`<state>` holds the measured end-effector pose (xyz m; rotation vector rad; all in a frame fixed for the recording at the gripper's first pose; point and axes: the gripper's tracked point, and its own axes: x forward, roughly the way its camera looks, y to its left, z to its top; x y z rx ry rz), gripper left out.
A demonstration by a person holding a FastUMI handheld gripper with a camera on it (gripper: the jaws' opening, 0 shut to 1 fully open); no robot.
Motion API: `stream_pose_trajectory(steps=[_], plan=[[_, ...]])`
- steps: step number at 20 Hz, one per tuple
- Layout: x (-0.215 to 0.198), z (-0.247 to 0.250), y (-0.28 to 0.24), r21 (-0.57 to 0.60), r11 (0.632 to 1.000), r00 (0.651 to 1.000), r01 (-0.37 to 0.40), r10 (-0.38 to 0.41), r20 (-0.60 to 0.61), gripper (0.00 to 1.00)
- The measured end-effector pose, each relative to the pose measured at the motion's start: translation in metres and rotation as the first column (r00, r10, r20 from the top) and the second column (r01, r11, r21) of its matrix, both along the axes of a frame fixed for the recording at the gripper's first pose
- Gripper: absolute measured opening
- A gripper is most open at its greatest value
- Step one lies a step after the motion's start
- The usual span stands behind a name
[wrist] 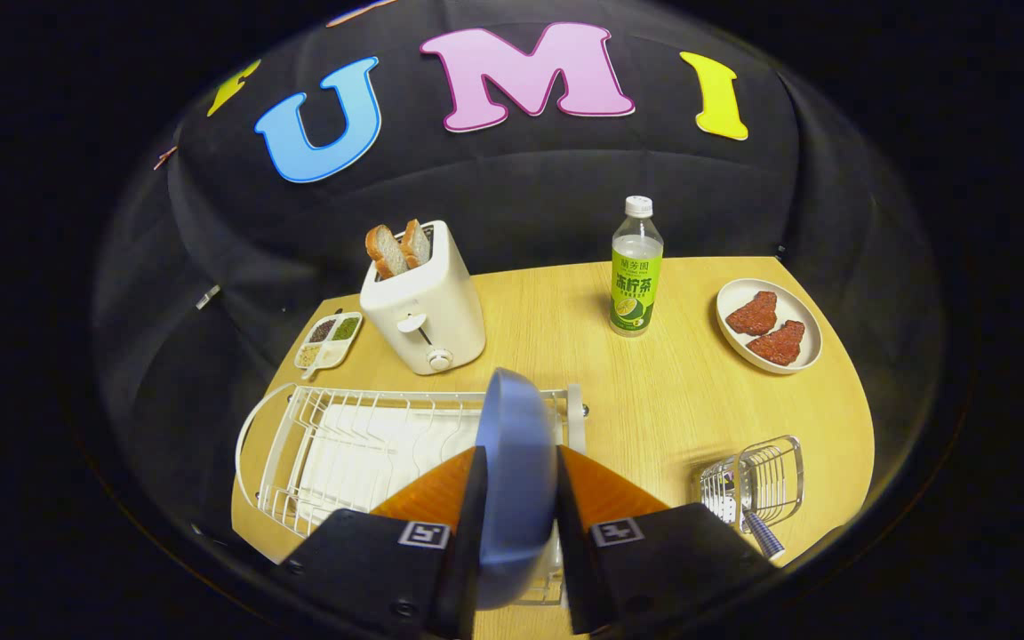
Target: Take the plate from the dish rack, then take the spoon from the basket and place it into the plate.
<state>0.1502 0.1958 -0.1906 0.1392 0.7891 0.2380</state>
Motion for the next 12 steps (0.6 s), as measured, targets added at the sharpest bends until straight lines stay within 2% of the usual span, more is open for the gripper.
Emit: stream_pose_trajectory(steps=[4, 12], plan=[[0.0, -0.001, 0.002, -0.051, 0.999, 1.0, 0.002, -0.001, 0.007, 0.38], [0.002, 0.012, 0.007, -0.134, 0.989, 0.996, 0.06, -0.05, 0.08, 0.32]])
